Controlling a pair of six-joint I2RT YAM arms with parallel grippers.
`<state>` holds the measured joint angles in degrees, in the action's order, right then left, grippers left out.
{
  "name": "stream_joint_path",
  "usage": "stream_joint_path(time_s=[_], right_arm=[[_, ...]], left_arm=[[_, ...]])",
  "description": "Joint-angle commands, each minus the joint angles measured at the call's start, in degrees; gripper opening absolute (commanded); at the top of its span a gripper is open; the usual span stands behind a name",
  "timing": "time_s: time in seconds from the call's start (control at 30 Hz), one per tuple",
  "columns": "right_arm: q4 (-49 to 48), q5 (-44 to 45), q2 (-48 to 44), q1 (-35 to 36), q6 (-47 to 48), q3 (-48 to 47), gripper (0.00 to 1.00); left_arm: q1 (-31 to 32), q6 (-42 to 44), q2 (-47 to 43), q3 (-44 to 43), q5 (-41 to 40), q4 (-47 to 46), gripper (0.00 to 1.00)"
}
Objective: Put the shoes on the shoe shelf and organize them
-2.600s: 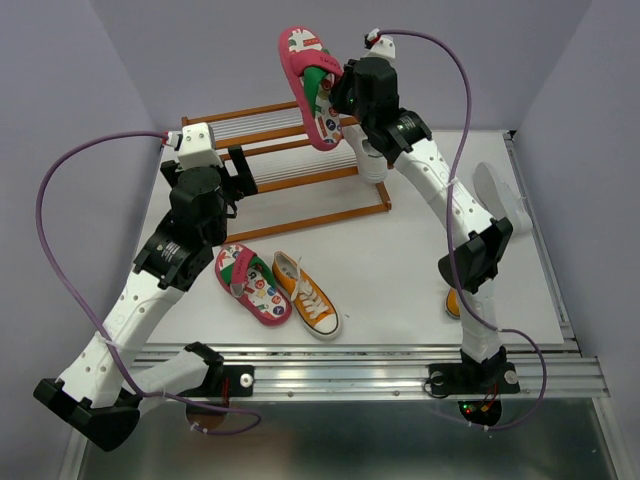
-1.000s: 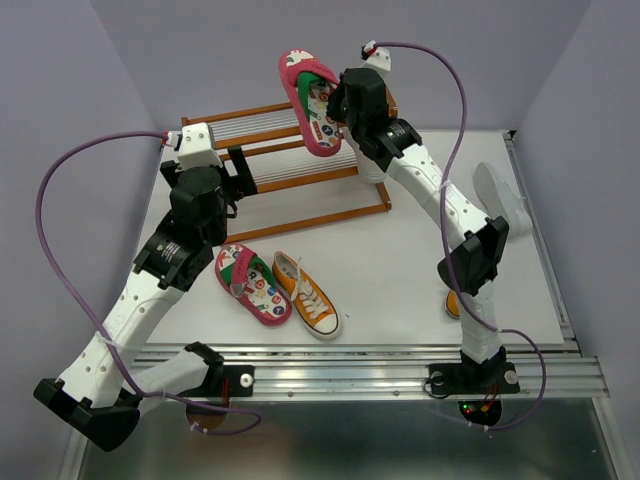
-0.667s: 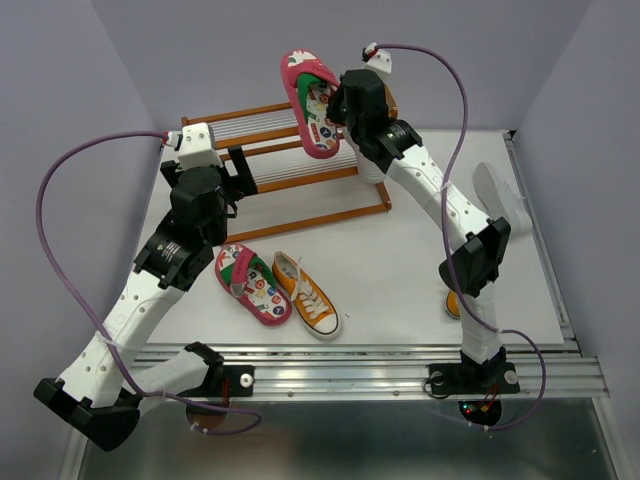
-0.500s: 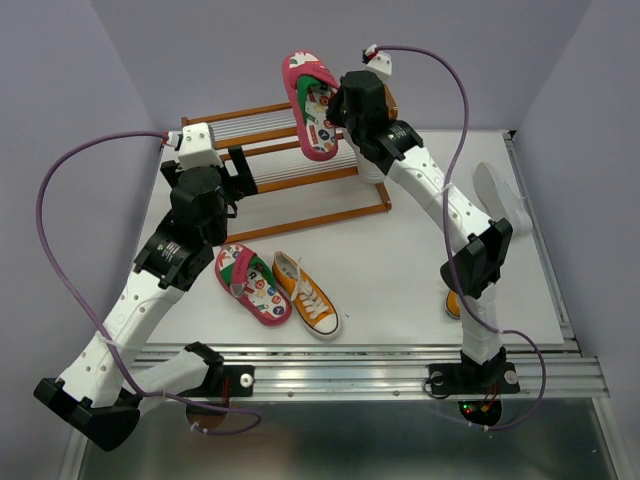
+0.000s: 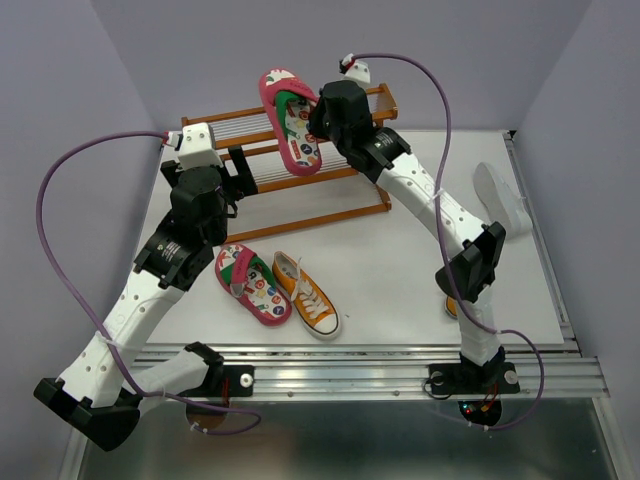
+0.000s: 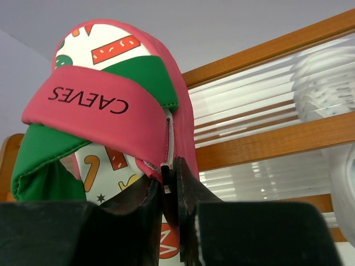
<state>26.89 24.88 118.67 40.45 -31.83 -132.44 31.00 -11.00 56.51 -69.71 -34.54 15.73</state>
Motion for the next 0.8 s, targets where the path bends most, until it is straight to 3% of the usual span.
stream_joint_path(time_s=[0.0,0.77], right_arm=[[-3.8,2.3,-0.1,1.4,-1.5,-3.9,0.01],[-6.7,9.6,1.1,1.4,-1.0,-5.9,0.01]], left_arm=[[-0.3,0.3,-1.2,0.0,-0.8,-1.5,0.99],[-0.3,0.1,-2.8,1.0,-1.5,-1.0,0.99]])
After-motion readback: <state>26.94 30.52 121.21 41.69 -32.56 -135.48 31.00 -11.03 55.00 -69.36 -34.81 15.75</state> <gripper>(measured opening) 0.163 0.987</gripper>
